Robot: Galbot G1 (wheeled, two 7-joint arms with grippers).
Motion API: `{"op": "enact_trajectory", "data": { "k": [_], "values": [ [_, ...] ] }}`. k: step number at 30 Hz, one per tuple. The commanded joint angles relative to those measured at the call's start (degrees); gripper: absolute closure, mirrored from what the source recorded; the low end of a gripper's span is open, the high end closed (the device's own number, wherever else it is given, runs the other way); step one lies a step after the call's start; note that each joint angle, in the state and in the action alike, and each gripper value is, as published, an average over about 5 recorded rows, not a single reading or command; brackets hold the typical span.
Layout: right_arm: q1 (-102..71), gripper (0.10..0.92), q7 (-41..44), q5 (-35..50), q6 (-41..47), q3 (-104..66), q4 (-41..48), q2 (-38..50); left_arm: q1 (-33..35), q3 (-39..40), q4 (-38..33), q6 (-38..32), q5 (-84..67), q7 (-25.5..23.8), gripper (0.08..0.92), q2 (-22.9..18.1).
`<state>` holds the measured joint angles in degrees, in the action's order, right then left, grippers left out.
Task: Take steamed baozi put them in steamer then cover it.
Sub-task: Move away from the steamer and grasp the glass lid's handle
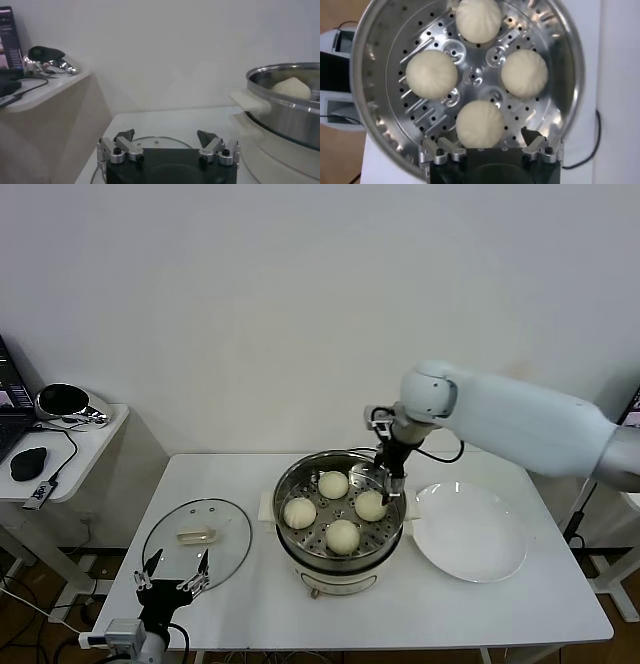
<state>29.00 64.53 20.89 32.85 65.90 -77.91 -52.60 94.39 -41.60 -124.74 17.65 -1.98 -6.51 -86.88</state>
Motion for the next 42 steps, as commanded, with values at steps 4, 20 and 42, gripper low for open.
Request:
{"op": "enact_trajectory", "data": {
  "k": [4, 20, 42],
  "values": [
    [-13.72, 0.203, -20.50, 7.11, -5.01, -30.62, -8.22, 17.36, 0.14, 0.36, 1.27, 0.76, 0.72, 2.48, 0.177, 0.00],
    [-80.47, 0.203, -54.56, 16.14, -21.78, -97.92, -23.49, 13.63, 0.35, 1.56, 2.06, -1.21, 0.50, 2.29, 0.177, 0.83],
    [-114.11, 0.203, -57.64, 16.73, -38.92, -113.29, -25.55, -18.32, -5.84, 1.19, 11.63, -10.54, 24.40, 2.71, 0.177, 4.34]
  ]
}}
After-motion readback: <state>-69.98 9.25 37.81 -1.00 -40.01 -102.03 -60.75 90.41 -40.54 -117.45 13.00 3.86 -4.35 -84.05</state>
